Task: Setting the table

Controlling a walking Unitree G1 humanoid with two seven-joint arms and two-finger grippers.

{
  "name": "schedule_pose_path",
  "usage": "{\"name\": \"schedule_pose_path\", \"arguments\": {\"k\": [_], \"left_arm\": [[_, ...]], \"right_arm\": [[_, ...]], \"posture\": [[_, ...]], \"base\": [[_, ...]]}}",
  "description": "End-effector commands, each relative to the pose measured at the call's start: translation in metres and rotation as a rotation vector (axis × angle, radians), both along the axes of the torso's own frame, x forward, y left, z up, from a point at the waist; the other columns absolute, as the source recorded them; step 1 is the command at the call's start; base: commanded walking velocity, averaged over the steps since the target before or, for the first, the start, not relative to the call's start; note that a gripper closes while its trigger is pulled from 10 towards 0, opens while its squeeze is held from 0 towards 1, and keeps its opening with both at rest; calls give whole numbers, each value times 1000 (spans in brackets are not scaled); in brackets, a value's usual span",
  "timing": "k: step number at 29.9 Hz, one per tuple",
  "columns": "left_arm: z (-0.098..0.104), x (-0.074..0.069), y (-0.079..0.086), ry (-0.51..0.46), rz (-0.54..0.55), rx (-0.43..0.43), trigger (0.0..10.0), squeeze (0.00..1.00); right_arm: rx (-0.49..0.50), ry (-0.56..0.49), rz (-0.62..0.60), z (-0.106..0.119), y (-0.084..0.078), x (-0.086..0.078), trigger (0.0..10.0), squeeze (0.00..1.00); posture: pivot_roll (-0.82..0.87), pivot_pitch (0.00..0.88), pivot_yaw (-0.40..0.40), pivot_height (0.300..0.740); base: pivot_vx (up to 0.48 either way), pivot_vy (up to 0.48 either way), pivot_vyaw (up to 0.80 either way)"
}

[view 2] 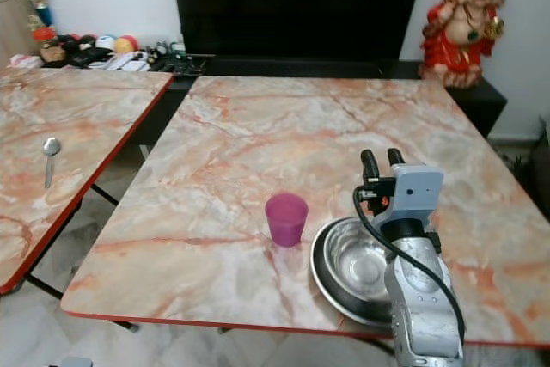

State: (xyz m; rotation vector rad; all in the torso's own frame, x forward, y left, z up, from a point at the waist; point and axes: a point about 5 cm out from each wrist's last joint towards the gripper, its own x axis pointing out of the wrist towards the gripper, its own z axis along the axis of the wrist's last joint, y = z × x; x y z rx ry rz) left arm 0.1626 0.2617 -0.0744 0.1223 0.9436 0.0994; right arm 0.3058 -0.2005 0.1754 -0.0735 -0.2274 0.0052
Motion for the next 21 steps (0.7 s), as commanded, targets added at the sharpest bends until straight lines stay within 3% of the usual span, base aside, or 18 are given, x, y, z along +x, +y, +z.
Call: {"name": "schedule_pose_path", "arguments": {"k": [1, 21], "left_arm": [[2, 0, 5, 0, 2, 9, 10000, 0], [2, 1, 3, -4, 5, 7, 10000, 0]], "right_arm": [[1, -31, 16, 8, 5, 2, 10000, 0], [-1, -76, 30, 16, 9, 3, 10000, 0]], "posture": [[-40, 31, 20, 740], [-45, 36, 18, 740]], "base": [[0, 480, 0], [0, 480, 0]]}}
